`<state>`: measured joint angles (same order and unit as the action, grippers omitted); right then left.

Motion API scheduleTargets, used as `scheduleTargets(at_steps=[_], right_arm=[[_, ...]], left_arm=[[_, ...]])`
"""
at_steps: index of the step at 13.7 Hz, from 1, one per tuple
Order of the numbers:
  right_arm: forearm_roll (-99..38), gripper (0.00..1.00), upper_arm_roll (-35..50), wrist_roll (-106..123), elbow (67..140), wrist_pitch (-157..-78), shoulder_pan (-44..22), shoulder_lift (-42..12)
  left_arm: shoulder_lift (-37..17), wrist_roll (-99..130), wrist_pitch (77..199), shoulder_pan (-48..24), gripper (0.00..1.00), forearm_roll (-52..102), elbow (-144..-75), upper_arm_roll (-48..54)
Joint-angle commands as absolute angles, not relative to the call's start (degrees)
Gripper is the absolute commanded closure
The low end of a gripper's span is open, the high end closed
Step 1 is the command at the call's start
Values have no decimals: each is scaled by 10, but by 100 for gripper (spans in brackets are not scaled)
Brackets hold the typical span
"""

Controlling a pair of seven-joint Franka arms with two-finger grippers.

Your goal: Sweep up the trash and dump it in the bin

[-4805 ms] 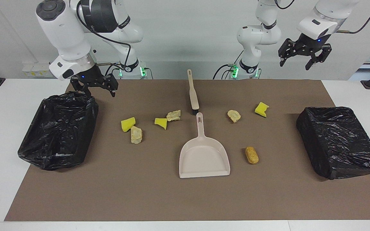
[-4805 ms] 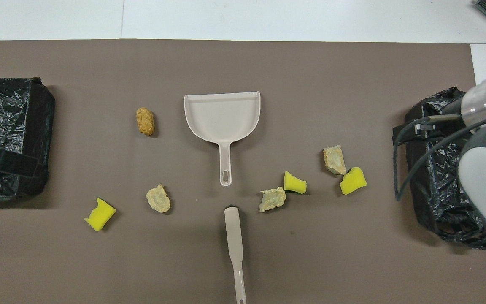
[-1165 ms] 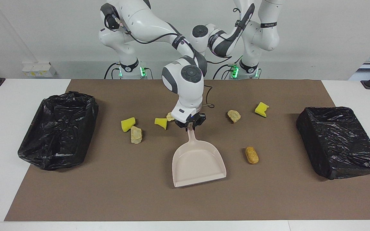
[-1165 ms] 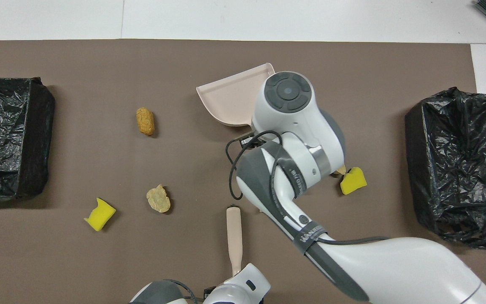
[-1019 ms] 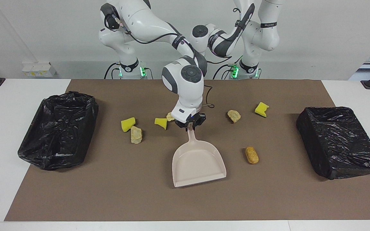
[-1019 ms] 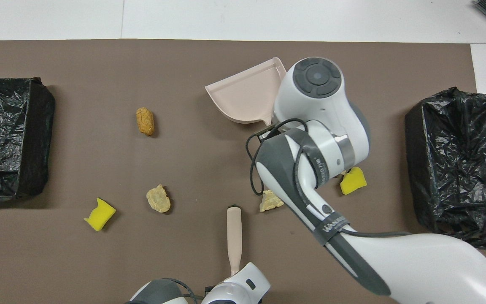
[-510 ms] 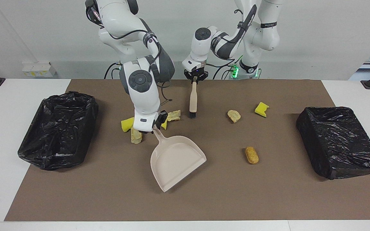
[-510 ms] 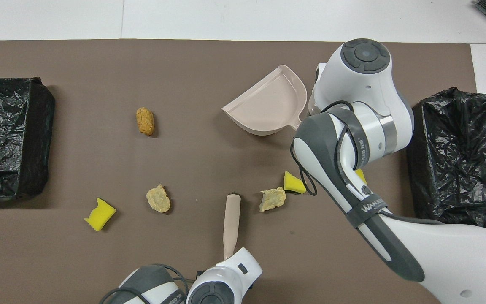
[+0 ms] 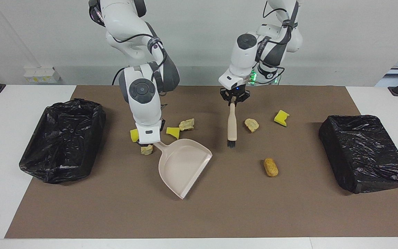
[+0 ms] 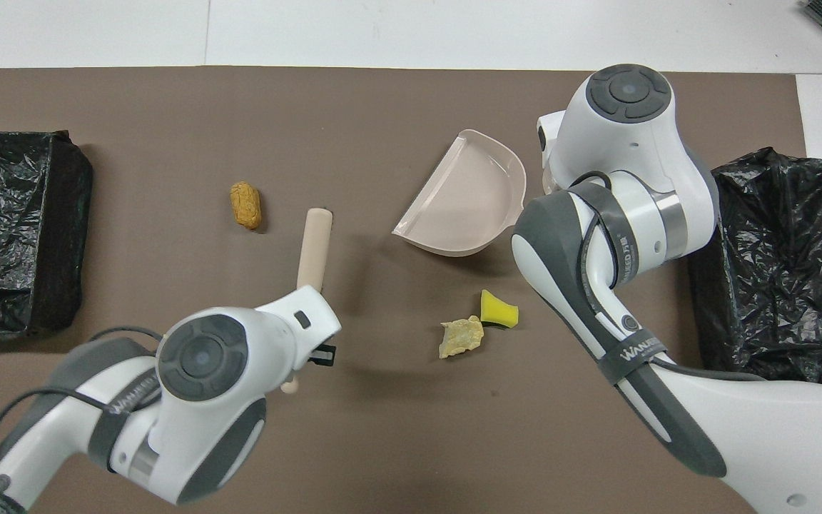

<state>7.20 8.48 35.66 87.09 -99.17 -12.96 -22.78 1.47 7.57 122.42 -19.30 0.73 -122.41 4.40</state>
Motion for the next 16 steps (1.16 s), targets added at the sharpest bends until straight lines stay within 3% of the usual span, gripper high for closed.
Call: scheduleTargets(at_steps=[1,5,7,12,16], right_arm=[[91,100,88,435,937,-1046,-148,-185],[108,100,88,517,960,-1049,-197,-177],[145,100,88,541,969,-1049,-226,-181],[157,100,88,557,981,-1048,-241,-185],[157,100,88,558,993,-1046,-241,-179]], left_arm=[[-78,8,1185,-129,100,-24,-1100,54],[-188,-33,1180,-65,100,-54,-969,53],[-224,-86,1186,-48,100,-87,-943,52],[-226,-223,1187,-34,100,-88,-959,53],[-210,-253,1079,-39,100,-88,-970,53]])
